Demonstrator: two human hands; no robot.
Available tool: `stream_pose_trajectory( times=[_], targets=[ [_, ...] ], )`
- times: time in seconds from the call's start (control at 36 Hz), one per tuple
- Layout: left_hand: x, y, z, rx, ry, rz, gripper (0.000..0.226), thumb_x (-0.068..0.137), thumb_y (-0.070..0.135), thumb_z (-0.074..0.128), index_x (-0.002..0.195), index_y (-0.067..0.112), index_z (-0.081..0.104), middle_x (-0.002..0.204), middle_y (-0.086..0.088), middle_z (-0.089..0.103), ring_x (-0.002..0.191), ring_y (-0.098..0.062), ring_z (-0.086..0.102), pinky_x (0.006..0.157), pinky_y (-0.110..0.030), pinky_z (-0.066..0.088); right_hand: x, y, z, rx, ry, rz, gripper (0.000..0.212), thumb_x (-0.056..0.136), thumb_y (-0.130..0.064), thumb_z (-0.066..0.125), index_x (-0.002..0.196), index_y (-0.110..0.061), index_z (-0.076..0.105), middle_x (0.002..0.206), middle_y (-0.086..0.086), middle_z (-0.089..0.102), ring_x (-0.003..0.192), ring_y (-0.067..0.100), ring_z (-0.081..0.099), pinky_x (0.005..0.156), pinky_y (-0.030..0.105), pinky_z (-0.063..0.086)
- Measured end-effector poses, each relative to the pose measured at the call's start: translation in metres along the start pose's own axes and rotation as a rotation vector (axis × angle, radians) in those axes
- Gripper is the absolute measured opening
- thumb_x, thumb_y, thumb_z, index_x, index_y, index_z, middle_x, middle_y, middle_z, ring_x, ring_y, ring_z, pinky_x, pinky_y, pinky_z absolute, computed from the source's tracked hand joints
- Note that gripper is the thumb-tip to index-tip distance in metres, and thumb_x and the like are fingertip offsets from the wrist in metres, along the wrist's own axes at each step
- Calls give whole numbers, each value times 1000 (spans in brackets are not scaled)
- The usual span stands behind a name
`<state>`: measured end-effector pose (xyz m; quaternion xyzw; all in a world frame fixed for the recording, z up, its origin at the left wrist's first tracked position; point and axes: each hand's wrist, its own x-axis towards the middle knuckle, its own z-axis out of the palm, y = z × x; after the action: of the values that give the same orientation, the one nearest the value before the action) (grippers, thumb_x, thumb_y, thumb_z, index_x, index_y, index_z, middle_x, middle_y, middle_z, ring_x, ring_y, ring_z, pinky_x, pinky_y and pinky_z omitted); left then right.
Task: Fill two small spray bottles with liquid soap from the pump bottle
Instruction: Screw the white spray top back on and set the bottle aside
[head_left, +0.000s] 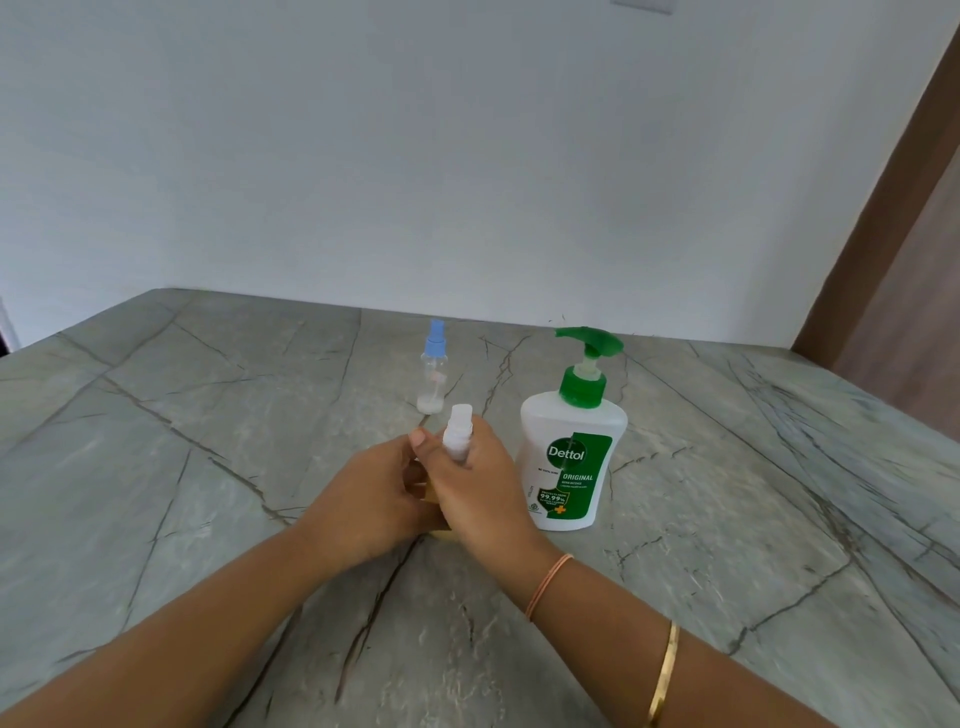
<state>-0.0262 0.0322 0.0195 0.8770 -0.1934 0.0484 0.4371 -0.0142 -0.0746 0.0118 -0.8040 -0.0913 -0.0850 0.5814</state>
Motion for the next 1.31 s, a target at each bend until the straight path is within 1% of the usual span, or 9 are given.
stream_pose_trajectory(
  times=[0.17,0.31,0.56,0.75,0.92,1.03,1.08,1.19,1.31],
  targets=[
    [1,-7,1,-107,-10,-44,36,71,20,76,94,37,56,88,26,68,85,10,62,68,-6,44,-7,1,-11,71,-11,9,23,87,-32,62,103,-23,48,97,-7,59,87,3,59,67,12,45],
    [2,-14,1,-142,-33,-53,40,71,27,75,106,34,56,99,17,68,92,3,63,74,-14,50,-14,6,-14,36,32,-66,18,86,-33,63,98,-29,50,97,-9,60,88,2,59,72,13,48],
    [1,-16,4,-85,-1,-25,42,68,33,75,104,36,55,99,18,66,92,1,62,78,-18,49,-20,2,-21,-25,67,-142,11,86,-28,64,88,-31,54,86,-11,63,81,1,59,67,9,45],
    [-3,-11,8,2,-9,40,47,63,45,76,103,40,52,92,27,63,88,9,59,66,-10,49,-27,3,-33,-76,57,-147,10,86,-28,64,92,-23,59,81,-12,60,77,1,58,65,9,45],
    [-6,-7,16,-19,-46,106,57,54,61,73,103,40,53,96,21,65,88,-3,65,79,-28,55,-39,4,-55,-104,51,-178,10,85,-28,64,91,-22,60,82,-7,62,78,7,58,67,14,48],
    [-7,-3,21,-1,-68,139,65,49,72,70,105,48,48,98,26,62,92,5,62,77,-15,51,-48,8,-74,-144,39,-190,14,86,-29,63,97,-22,61,81,-12,59,73,4,55,64,11,44],
    [-7,-2,21,-21,-58,135,70,46,78,66,106,45,49,97,25,63,92,5,62,76,-12,47,-51,8,-84,-120,41,-198,16,86,-28,64,97,-16,64,83,-4,64,74,10,57,62,15,46],
    [-8,-3,22,-37,-14,156,68,51,79,62,106,39,52,100,24,64,93,2,62,78,-15,45,-57,12,-102,-112,68,-196,26,81,-33,63,94,-11,67,87,15,66,81,32,61,73,43,52],
    [-8,-2,22,-41,24,148,62,54,75,62,102,37,55,100,21,65,91,2,63,75,-9,44,-62,16,-123,-127,80,-186,14,86,-23,65,96,-13,68,85,12,68,79,30,61,71,39,51]
  ],
)
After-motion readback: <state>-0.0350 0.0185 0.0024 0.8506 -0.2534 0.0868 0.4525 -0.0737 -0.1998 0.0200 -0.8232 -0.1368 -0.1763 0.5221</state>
